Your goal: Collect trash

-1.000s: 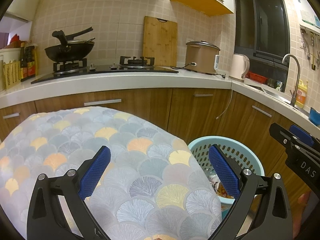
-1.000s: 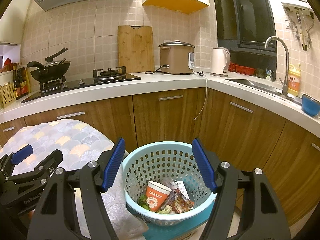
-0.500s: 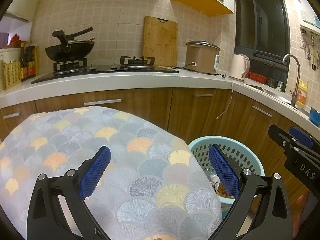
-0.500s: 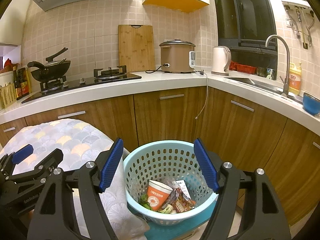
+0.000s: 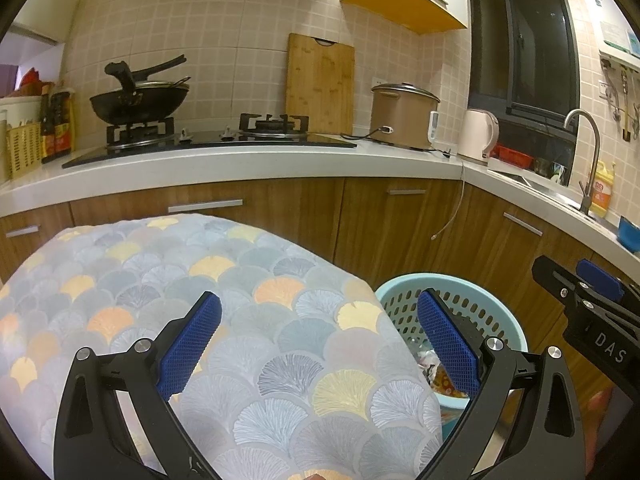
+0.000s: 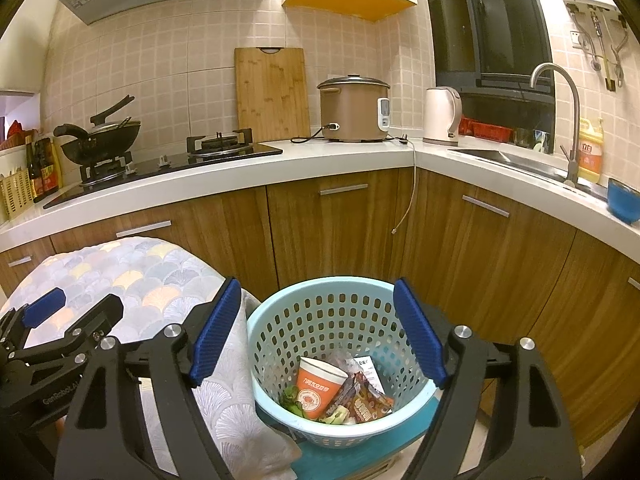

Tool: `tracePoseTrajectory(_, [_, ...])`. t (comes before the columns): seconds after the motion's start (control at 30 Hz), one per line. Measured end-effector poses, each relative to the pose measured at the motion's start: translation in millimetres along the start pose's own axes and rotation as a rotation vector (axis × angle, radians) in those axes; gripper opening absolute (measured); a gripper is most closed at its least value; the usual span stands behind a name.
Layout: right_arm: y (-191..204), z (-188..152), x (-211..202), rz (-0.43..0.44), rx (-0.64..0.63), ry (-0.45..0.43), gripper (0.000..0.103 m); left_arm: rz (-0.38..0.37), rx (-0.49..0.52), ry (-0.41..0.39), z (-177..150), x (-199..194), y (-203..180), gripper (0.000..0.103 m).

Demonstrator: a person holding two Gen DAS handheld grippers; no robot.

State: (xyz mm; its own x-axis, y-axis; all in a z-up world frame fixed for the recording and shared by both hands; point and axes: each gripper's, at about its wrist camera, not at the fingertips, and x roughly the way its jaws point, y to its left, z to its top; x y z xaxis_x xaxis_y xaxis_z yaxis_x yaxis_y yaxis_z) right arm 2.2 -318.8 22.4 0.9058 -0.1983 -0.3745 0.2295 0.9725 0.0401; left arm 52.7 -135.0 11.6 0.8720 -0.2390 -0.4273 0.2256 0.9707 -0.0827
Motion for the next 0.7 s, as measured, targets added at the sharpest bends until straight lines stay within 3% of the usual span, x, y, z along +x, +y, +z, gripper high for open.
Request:
tracePoseTrajectory(0.1, [-2,0,0,0.004,0.014,0.000,0.084,-0.001,-0.008,0.003,0,1,0,0.095])
tracePoseTrajectory(0.37, [-8,-1,0,0.003,0.048,0.011,0.093,0.001,-0.009,-0.002,0,0,1,0.095])
tracePoseTrajectory(0.7, [-14,-2,3,0.015,0.079,0.027,0.093,-0.002,-0.015,0.002,0,1,2,0.095])
